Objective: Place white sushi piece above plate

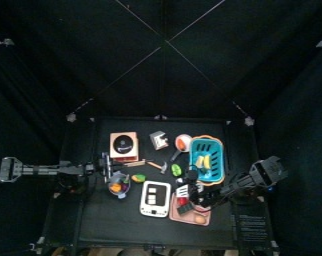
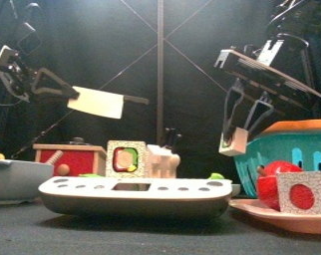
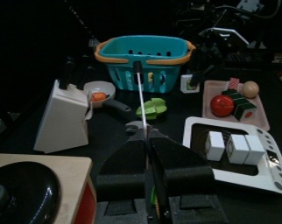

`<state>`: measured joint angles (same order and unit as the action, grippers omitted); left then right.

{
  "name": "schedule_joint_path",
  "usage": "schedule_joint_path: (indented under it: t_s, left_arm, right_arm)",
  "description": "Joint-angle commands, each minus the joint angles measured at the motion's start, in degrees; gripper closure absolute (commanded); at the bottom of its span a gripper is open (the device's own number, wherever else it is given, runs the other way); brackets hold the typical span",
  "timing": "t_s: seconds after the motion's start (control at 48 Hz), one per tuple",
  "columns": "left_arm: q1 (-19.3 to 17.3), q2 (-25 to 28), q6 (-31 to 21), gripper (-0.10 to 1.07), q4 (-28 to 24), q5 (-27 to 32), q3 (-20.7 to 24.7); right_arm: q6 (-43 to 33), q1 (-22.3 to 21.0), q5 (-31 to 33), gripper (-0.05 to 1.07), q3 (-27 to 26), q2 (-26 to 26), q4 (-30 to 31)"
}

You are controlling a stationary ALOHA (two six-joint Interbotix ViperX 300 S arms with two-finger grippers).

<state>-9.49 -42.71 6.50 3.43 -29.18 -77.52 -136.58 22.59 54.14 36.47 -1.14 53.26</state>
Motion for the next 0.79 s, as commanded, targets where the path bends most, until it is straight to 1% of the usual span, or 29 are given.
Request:
schedule_joint_path:
  t_s: [0.0,0.271,0.5,0.771]
  left_arm:
    - [0.18,0.18,0.00,0.64,0.00,-0.26,1.32]
    - [0.26,0.18,-0.18,0.64,0.70,-0.26,1.58]
    - [0.35,0.09,-0.09,0.64,0.97,-0.26,1.58]
    - [0.35,0.18,-0.09,0.64,0.97,-0.26,1.41]
  right_arm:
    - [-0.35,0.00,0.70,0.43,-2.37,0.70,-0.97]
    - [-0.44,-0.18,2.20,0.43,-4.75,4.57,-2.46]
    - [-0.53,-0.88,2.37,0.43,-5.89,9.14,-5.63]
    - [-0.53,-2.20,2.37,0.43,-6.24,11.16,-5.80]
